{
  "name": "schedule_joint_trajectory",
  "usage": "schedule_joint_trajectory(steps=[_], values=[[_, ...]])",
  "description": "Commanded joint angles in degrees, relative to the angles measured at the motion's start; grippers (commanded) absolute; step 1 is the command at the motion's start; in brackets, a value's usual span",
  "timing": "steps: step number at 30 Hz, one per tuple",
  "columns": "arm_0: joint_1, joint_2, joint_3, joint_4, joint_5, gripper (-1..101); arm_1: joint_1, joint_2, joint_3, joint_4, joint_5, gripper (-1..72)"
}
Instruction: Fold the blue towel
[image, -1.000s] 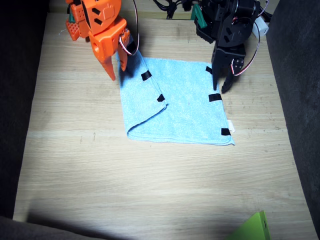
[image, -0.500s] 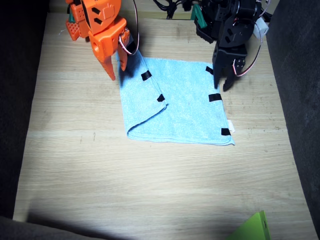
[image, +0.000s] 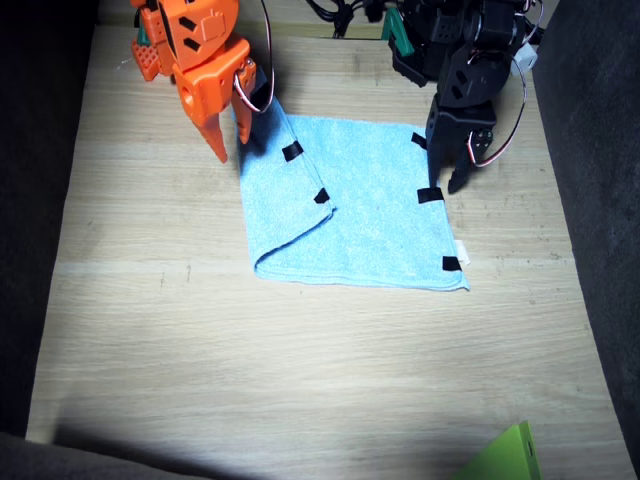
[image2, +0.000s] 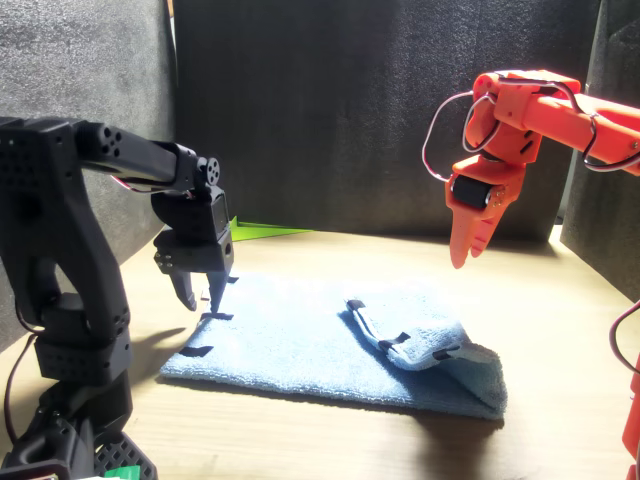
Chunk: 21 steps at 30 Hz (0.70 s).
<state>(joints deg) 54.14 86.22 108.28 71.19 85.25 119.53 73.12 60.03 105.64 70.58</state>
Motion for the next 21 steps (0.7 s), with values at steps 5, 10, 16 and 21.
schedule_joint_trajectory(steps=[5,10,16,21], values=[[-0.09,-0.53,-4.83,1.93,0.88,18,1.23,1.14,-0.26,0.44,1.05,22.7],[-0.35,-1.41,-5.45,1.93,0.18,19,1.14,1.49,-0.26,0.70,0.97,22.6],[0.18,-2.72,-6.50,1.93,-0.26,19,1.05,1.93,-0.26,1.14,1.05,22.4],[0.70,0.70,-3.96,0.00,-1.05,17,1.05,2.29,-0.26,1.32,1.05,22.4]])
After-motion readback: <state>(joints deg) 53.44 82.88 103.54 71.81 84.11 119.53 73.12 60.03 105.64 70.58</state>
